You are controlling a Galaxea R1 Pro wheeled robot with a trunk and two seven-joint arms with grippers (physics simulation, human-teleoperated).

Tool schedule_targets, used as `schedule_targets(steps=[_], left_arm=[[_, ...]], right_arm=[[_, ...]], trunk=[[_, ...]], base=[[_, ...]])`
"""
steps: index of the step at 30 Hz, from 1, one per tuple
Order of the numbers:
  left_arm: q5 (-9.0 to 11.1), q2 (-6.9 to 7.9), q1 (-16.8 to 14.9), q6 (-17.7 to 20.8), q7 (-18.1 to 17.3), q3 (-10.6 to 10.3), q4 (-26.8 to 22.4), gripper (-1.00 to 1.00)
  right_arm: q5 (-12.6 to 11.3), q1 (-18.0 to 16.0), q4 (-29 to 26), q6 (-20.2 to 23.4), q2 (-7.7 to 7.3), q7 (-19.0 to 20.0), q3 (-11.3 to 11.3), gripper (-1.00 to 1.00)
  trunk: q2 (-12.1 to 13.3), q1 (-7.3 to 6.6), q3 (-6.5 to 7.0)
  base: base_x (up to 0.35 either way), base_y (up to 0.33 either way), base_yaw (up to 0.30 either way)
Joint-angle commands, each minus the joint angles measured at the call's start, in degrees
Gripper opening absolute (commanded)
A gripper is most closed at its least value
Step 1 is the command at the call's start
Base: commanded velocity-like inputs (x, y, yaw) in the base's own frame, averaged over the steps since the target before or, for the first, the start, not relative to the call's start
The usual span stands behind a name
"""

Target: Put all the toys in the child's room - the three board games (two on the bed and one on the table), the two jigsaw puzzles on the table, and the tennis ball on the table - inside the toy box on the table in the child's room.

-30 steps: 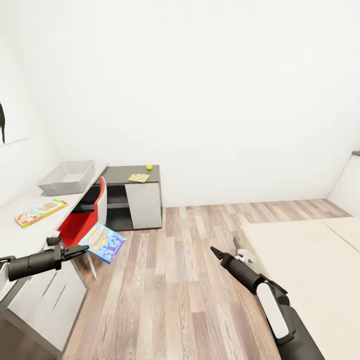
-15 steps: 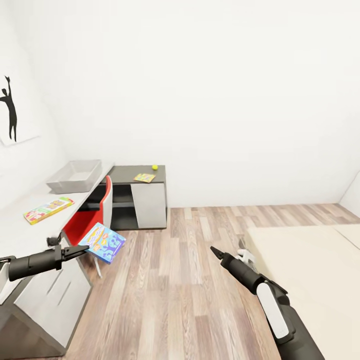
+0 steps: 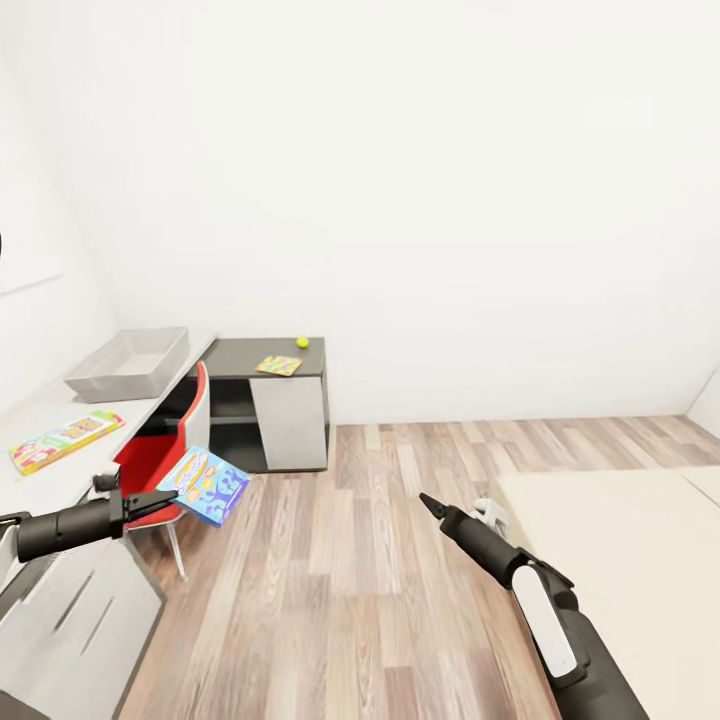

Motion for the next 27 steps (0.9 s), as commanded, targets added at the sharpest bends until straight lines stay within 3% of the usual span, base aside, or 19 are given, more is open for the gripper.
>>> schedule_targets(steps=[1, 11, 20, 27], left_arm=[[0.26, 0.01, -0.05, 0.50, -0.09, 0.00, 0.00, -1.00], [0.22, -0.03, -0.05, 0.42, -0.13, 0.01, 0.00, -1.00], [0.23, -0.02, -0.05, 0.41, -0.14, 0.01, 0.00, -1.00], [0.27, -0.03, -0.05, 0.41, -0.14, 0.01, 0.00, -1.00]], right_arm=[[-0.30, -0.05, -0.04, 0.49, 0.07, 0.15, -0.21, 1.00], [-0.25, -0.05, -0.04, 0.49, 0.11, 0.13, -0.22, 1.00], [-0.28, -0.05, -0.04, 0.57, 0.07, 0.14, -0.19, 1.00], [-0.31, -0.05, -0.04, 0.58, 0.07, 0.15, -0.20, 1.00]], trunk=[[-0.12, 0.07, -0.12], [-0.12, 0.07, -0.12], [-0.12, 0.07, -0.24], [-0.12, 0.07, -0.26]], base=[[0.326, 0.000, 0.000], [0.326, 0.000, 0.006], [0.327, 0.000, 0.195], [0.329, 0.000, 0.033]])
